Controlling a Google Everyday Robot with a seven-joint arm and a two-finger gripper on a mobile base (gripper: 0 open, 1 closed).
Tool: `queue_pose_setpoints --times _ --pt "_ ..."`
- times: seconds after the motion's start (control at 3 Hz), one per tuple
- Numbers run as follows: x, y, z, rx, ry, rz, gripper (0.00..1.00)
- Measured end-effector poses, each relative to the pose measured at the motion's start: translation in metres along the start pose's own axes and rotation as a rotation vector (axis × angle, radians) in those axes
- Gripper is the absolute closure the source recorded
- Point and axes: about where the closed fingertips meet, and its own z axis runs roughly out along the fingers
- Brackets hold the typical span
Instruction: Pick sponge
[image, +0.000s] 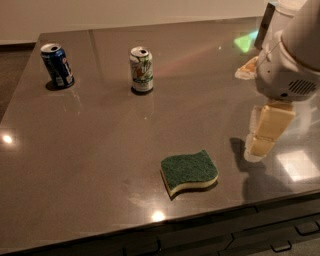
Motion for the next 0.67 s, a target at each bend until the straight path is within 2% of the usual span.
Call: queue_pose_setpoints --times 0.33,0.67 --pt "-0.023 0.018 0.025 -0.056 -0.042 -0.083 0.0" --pt "-0.039 0.036 0.051 -0.121 -0.055 -0.152 0.0"
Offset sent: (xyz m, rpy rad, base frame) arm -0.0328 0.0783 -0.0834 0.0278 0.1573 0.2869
